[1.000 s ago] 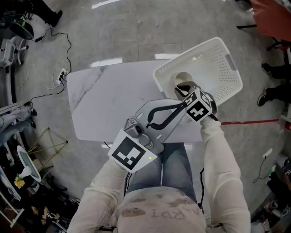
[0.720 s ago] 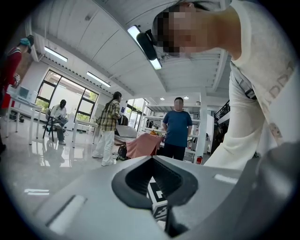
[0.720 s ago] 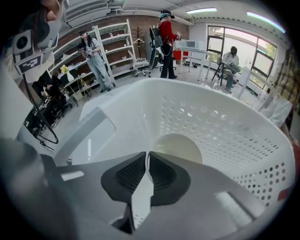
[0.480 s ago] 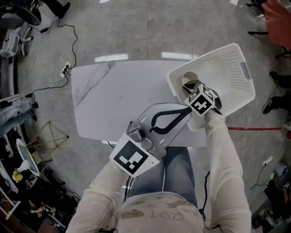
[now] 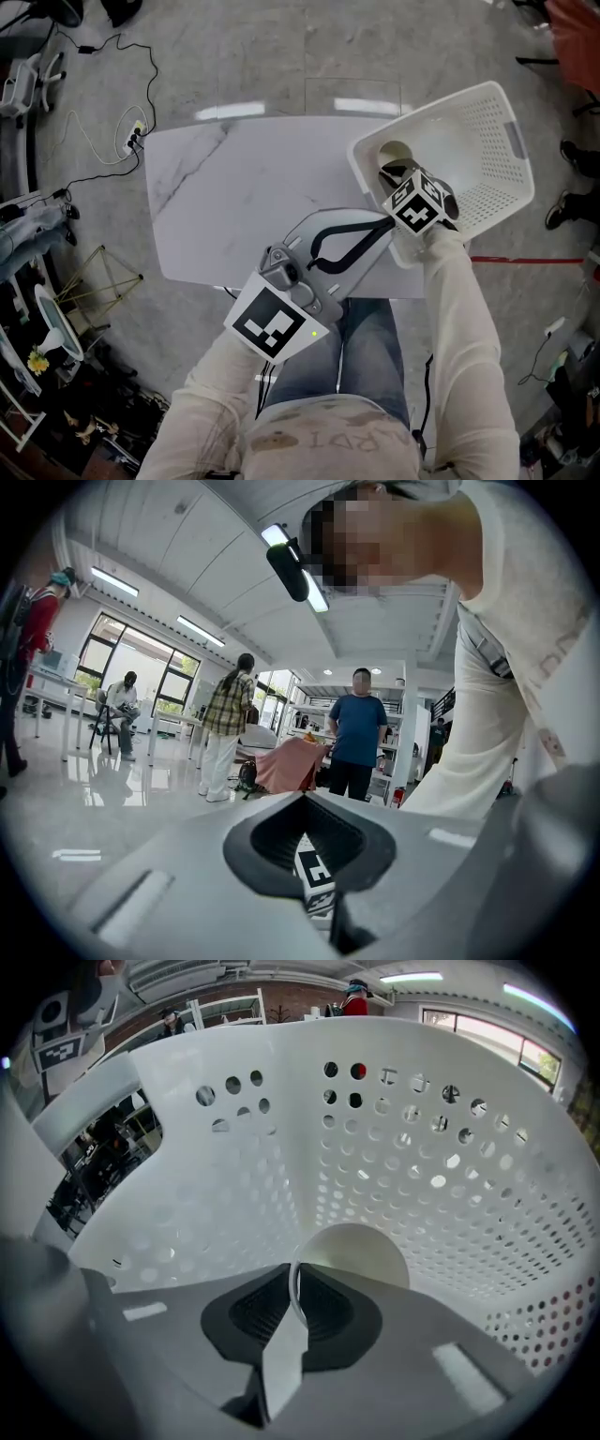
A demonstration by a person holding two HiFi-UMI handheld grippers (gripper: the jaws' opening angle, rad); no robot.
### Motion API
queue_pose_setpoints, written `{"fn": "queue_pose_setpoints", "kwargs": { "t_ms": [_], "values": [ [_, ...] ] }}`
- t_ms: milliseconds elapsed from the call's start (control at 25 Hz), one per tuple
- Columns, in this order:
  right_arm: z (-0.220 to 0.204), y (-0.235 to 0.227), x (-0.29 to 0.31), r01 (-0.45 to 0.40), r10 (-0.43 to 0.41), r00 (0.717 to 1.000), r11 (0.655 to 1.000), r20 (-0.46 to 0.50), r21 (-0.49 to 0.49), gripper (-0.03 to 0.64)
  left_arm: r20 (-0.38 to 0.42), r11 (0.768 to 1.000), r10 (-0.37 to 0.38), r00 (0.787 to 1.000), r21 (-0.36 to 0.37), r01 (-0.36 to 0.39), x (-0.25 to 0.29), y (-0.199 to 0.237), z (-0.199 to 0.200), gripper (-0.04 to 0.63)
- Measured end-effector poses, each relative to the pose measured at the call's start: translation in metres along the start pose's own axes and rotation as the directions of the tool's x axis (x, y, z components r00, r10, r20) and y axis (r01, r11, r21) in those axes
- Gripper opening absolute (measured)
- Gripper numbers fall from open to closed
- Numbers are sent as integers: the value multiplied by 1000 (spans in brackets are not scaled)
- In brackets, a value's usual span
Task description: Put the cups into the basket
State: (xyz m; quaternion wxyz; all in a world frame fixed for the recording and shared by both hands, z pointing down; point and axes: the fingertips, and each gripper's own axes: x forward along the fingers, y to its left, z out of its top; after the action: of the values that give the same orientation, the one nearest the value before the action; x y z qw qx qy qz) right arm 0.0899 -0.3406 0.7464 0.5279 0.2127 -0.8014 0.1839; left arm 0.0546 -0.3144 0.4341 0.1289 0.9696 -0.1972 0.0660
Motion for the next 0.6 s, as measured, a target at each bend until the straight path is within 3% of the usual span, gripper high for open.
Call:
{"fn": "queue_pose_setpoints", "kwargs": {
  "t_ms": [280,600],
  "values": [
    [12,-2,-21,23,-24,999,999,43,25,64,-6,1000,-1,1000,31,2,0,-4,9,1],
    [44,2,-96,54,-59,985,998,163,36,26,45,995,-7,999,95,3,8,-21,47,2]
  ]
}}
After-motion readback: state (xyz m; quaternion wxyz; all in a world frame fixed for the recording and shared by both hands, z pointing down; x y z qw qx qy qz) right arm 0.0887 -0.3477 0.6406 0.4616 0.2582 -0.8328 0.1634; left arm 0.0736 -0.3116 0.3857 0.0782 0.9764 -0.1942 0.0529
